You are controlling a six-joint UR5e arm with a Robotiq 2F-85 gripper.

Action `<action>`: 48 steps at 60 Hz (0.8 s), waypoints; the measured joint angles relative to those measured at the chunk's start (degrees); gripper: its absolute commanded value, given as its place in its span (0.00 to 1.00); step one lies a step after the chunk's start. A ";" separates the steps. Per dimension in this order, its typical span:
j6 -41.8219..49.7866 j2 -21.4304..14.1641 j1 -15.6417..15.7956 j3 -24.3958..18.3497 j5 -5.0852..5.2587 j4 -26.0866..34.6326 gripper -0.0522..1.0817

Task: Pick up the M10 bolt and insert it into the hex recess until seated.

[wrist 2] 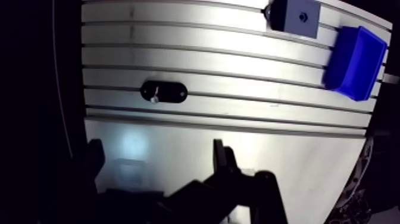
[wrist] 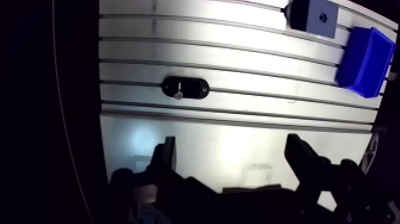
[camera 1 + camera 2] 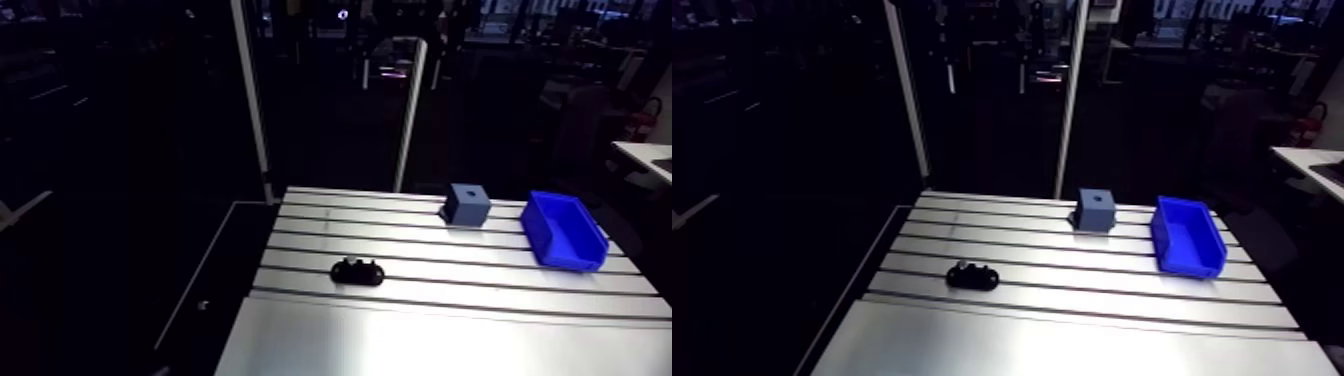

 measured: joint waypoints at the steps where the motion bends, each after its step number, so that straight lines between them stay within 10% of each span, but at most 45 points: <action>1: 0.03 -0.01 0.04 0.10 0.00 -0.07 0.05; 48: 4.70 -1.25 3.22 16.06 1.56 -20.98 0.05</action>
